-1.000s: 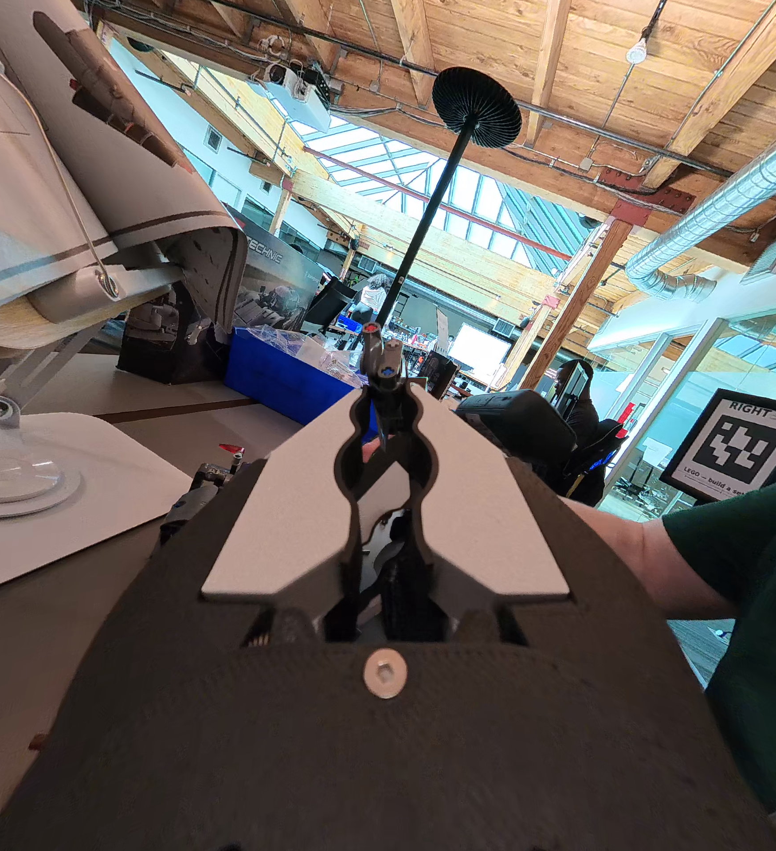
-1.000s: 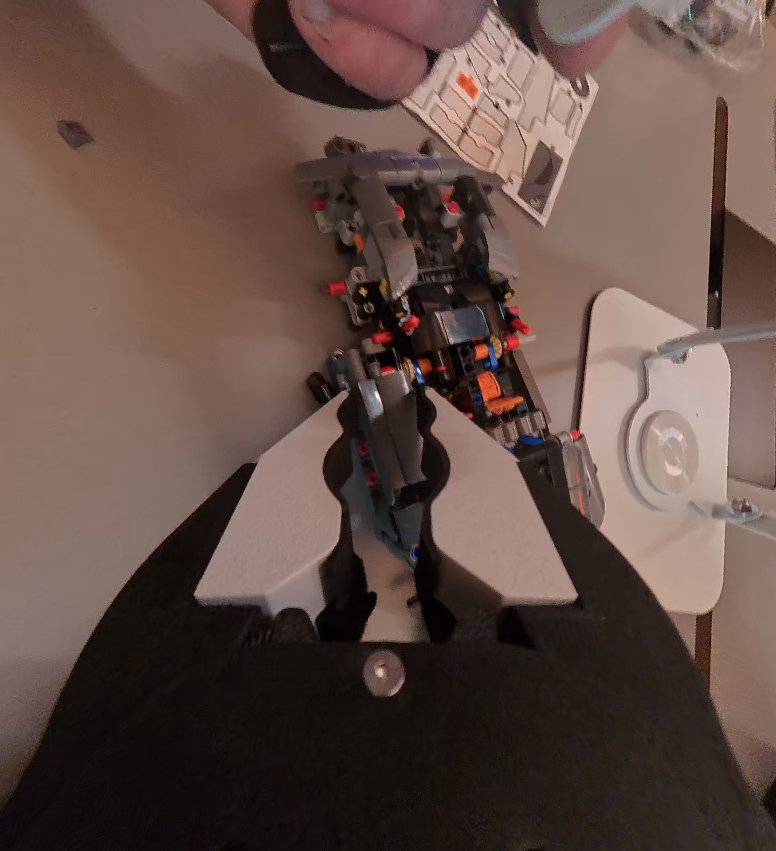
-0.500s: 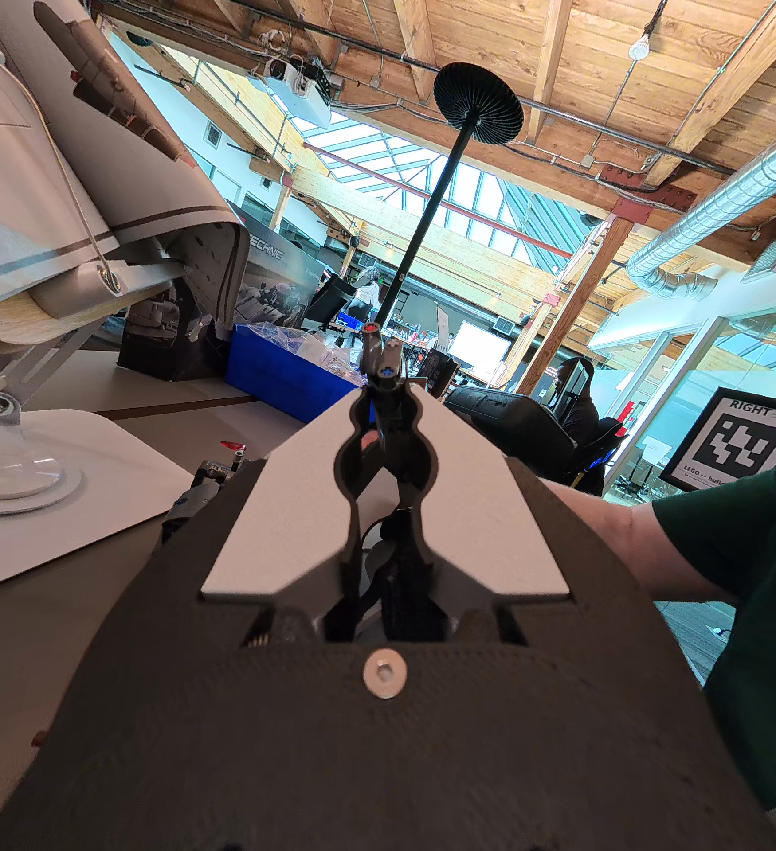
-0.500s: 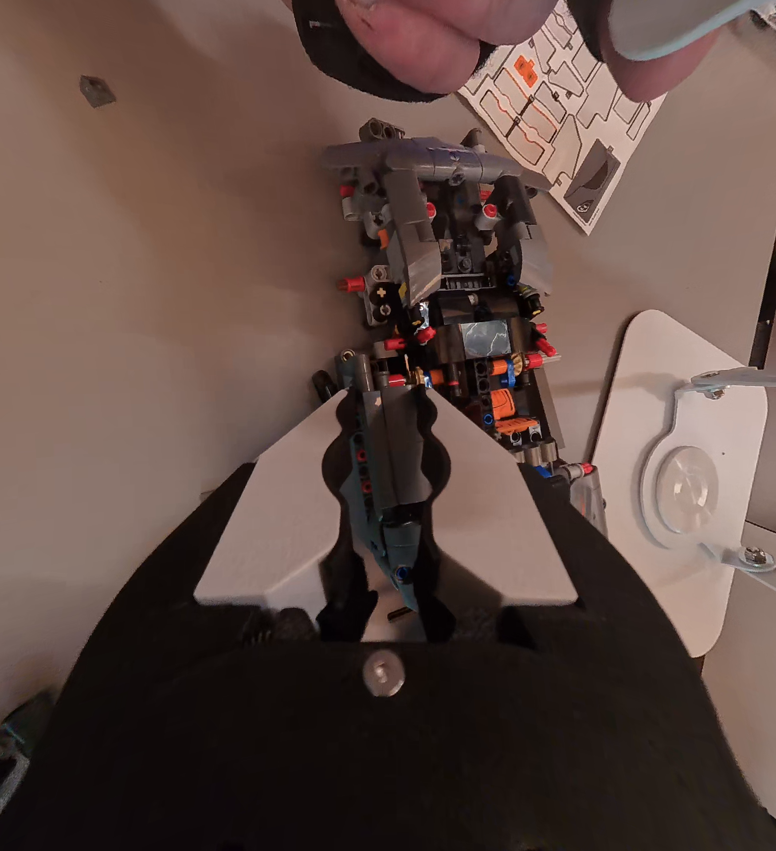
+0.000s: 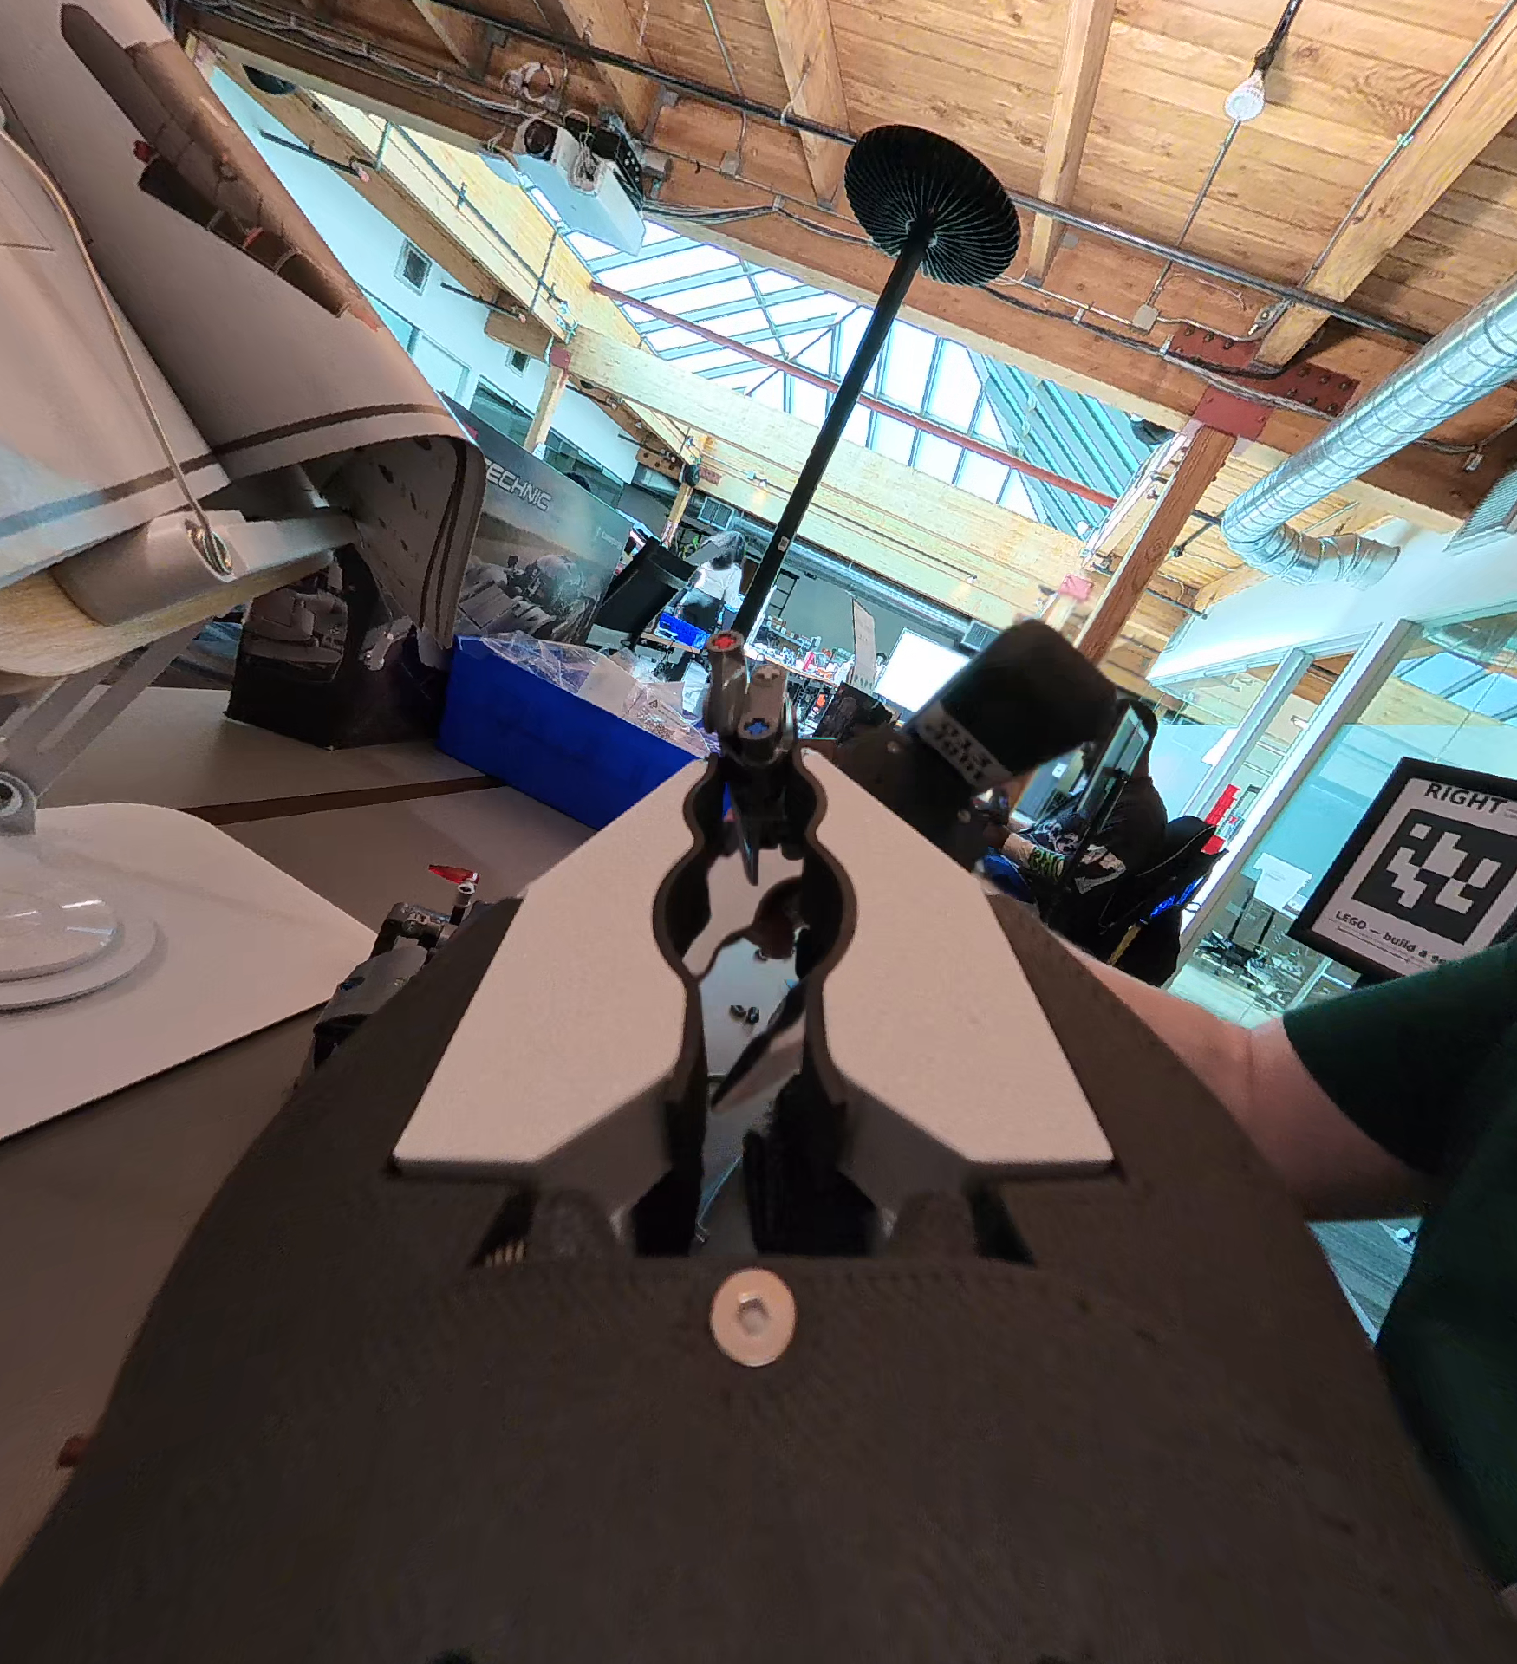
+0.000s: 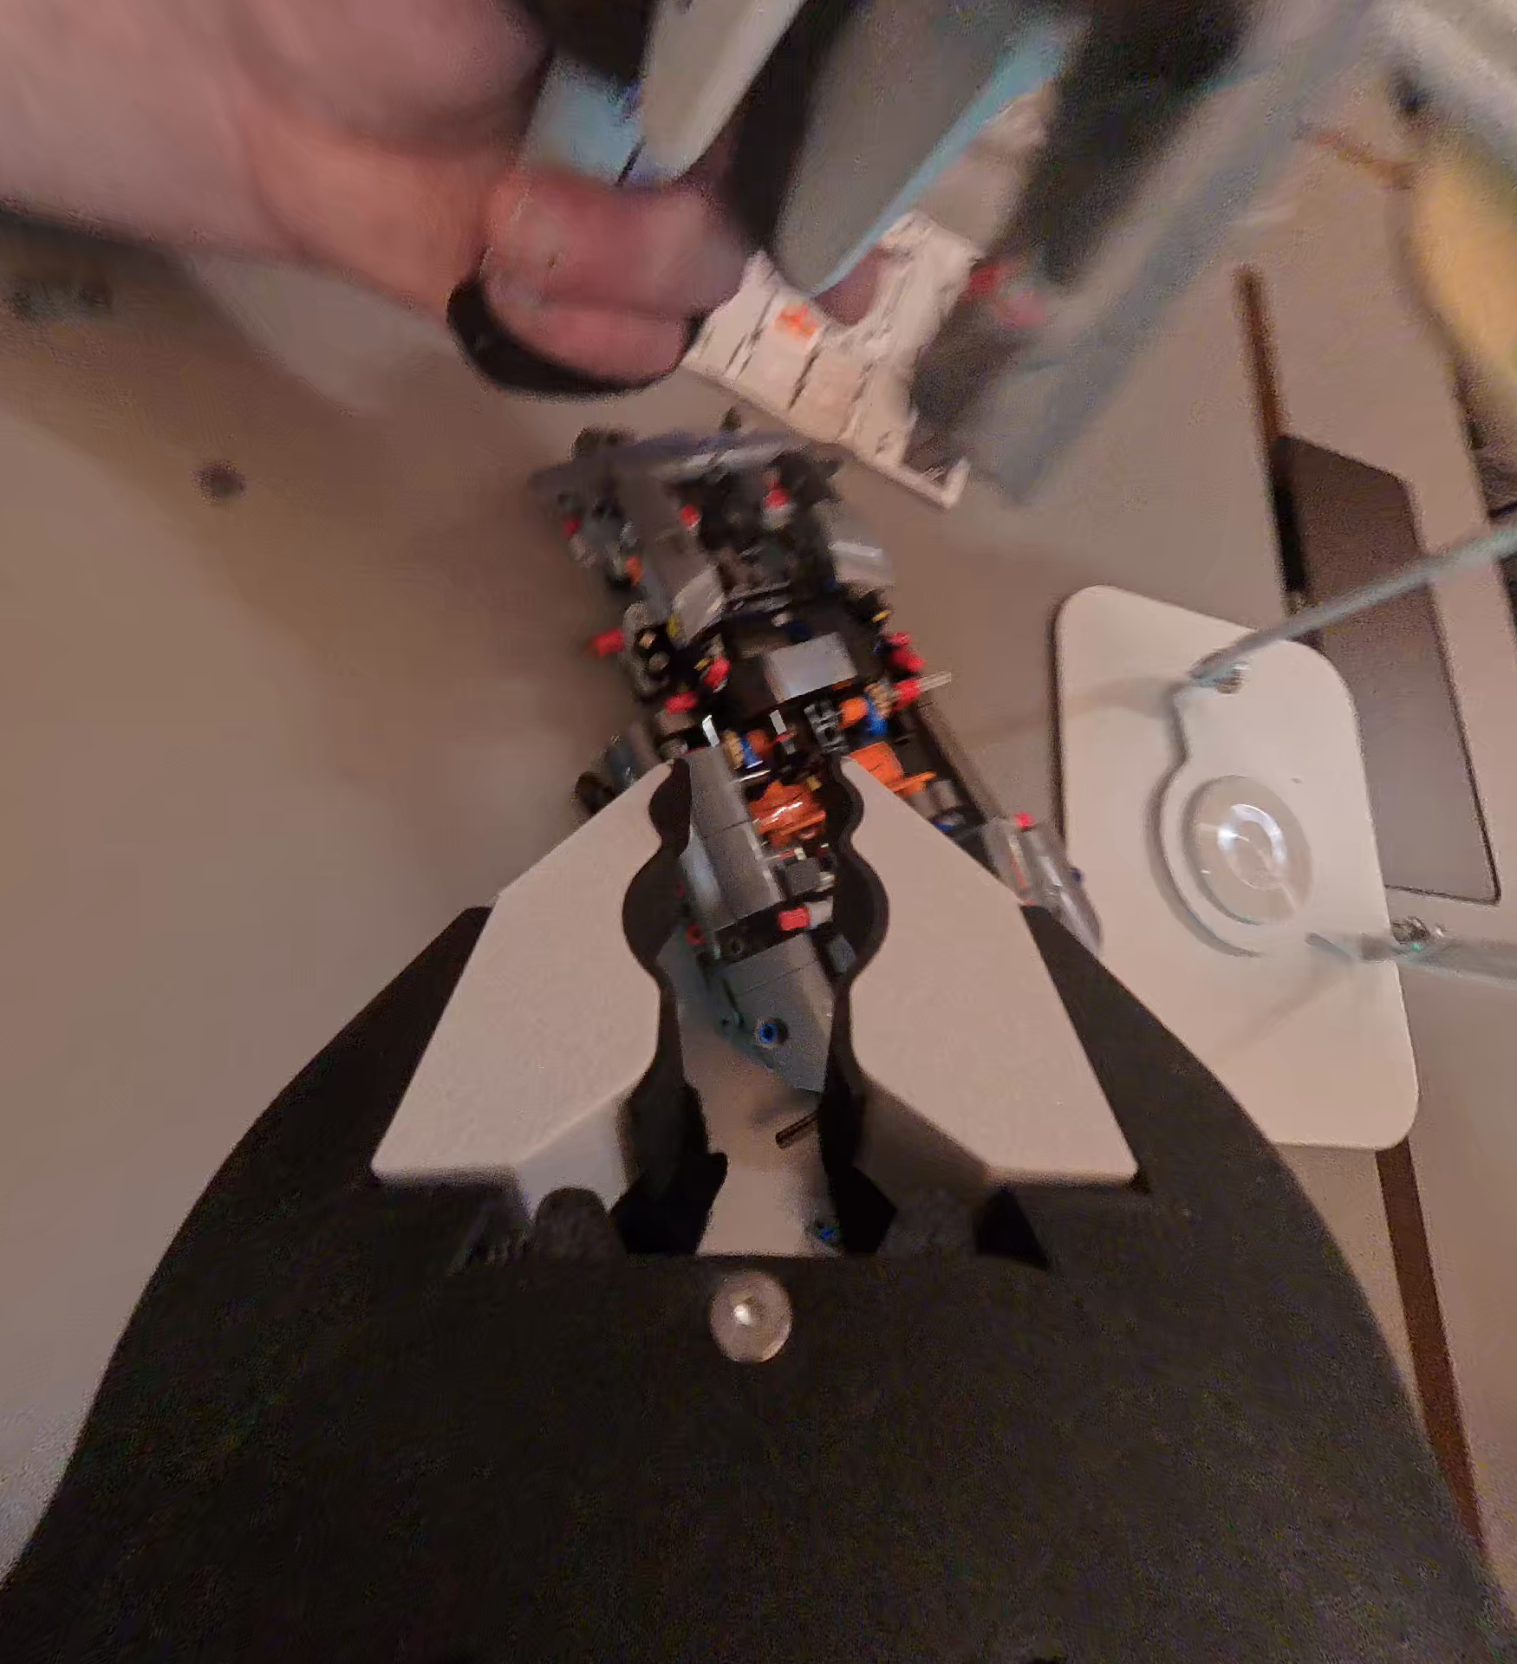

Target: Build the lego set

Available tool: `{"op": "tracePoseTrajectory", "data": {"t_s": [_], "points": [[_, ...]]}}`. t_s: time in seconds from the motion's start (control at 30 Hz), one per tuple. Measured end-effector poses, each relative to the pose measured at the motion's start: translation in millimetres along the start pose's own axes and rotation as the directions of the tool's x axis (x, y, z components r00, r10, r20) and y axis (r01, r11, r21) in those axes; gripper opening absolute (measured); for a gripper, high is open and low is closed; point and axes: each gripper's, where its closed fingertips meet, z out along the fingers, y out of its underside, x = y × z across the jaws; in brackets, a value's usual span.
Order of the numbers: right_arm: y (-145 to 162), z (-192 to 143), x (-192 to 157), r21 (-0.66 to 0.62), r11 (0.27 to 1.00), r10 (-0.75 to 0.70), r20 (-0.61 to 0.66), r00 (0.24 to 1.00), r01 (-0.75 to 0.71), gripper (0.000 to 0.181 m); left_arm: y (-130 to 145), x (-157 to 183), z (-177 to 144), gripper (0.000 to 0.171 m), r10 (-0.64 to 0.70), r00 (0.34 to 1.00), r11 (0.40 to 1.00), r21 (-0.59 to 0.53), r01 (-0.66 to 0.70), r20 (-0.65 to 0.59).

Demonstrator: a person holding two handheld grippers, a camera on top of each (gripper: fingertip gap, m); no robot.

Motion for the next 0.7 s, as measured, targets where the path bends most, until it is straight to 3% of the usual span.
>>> {"op": "tracePoseTrajectory", "data": {"t_s": [0.1,0.2,0.33,0.5,0.7], "points": [[-27.4,-27.3,22.8,0.187,0.970,0.168,-0.045,0.985,-0.157,0.033,0.8,2.0,1.4,0.011,0.003,1.000,1.000,-0.002,-0.003,-0.005],[-53.5,-43.7,27.3,0.320,0.924,0.225,-0.009,0.974,-0.211,0.037,1.4,5.3,2.9,0.011,0.016,1.000,1.000,-0.001,-0.016,-0.014],[-69.7,-38.8,23.2,0.346,0.905,0.246,0.048,0.968,-0.247,0.042,2.5,11.0,5.4,0.011,0.037,0.999,0.999,-0.001,-0.037,-0.033],[-75.3,-33.6,24.8,0.351,0.894,0.276,0.054,0.960,-0.277,0.024,7.6,12.7,9.4,0.012,0.100,0.995,0.995,-0.028,-0.100,-0.003],[-78.3,-42.5,24.3,0.409,0.848,0.321,0.107,0.941,-0.336,0.023,9.3,17.4,11.8,0.012,0.112,0.993,0.992,-0.054,-0.113,-0.020]]}}
